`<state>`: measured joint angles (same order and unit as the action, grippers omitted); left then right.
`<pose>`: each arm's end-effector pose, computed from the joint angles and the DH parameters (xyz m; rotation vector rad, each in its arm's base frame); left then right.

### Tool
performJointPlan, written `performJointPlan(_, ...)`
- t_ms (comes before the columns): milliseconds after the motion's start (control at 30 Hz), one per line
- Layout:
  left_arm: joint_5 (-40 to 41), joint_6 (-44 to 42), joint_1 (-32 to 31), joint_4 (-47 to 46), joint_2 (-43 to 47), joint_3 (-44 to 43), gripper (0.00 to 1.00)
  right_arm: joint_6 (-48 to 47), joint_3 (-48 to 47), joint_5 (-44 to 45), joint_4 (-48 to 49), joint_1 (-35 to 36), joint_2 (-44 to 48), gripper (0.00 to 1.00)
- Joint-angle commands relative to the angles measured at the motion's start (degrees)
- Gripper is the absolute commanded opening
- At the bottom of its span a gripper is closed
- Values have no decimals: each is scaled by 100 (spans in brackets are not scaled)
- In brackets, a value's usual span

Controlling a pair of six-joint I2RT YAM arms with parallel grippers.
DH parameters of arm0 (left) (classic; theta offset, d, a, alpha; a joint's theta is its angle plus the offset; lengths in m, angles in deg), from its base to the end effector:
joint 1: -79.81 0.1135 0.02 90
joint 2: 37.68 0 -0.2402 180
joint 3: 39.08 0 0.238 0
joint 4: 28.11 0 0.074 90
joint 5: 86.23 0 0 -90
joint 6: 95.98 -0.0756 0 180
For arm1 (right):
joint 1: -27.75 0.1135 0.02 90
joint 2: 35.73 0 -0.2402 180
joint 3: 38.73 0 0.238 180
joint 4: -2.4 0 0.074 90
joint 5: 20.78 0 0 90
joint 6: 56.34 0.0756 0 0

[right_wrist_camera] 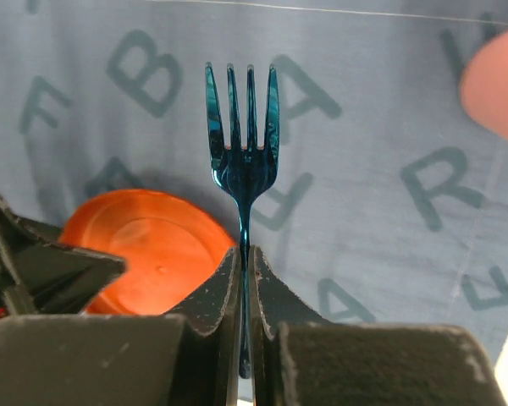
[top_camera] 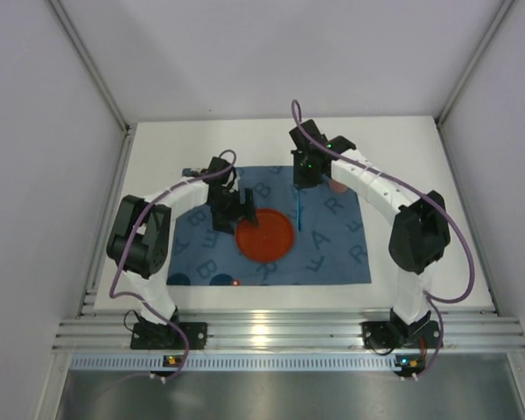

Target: Set the dinner table for one person

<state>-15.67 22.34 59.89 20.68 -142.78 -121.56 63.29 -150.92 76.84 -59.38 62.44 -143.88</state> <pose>0.3192 -0.1424 0.1162 -0.1319 2.9123 -0.6505 0.3442 0.2261 0.2326 -0.0644 2.5845 0.2522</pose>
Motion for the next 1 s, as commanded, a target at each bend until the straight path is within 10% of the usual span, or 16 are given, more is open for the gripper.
performJointPlan(0,142,25,58,296,244,-331,98,8,-419,-426,-55,133,-135,0)
performJointPlan(400,1618,-186,2140,1897,2246,-271,98,763,-2773,-2894,419,784,-2102,0)
performJointPlan(967,2093,-124,2616,1827,3329,538,96,2951,-1712,-3434,2599,1452,-2605,0)
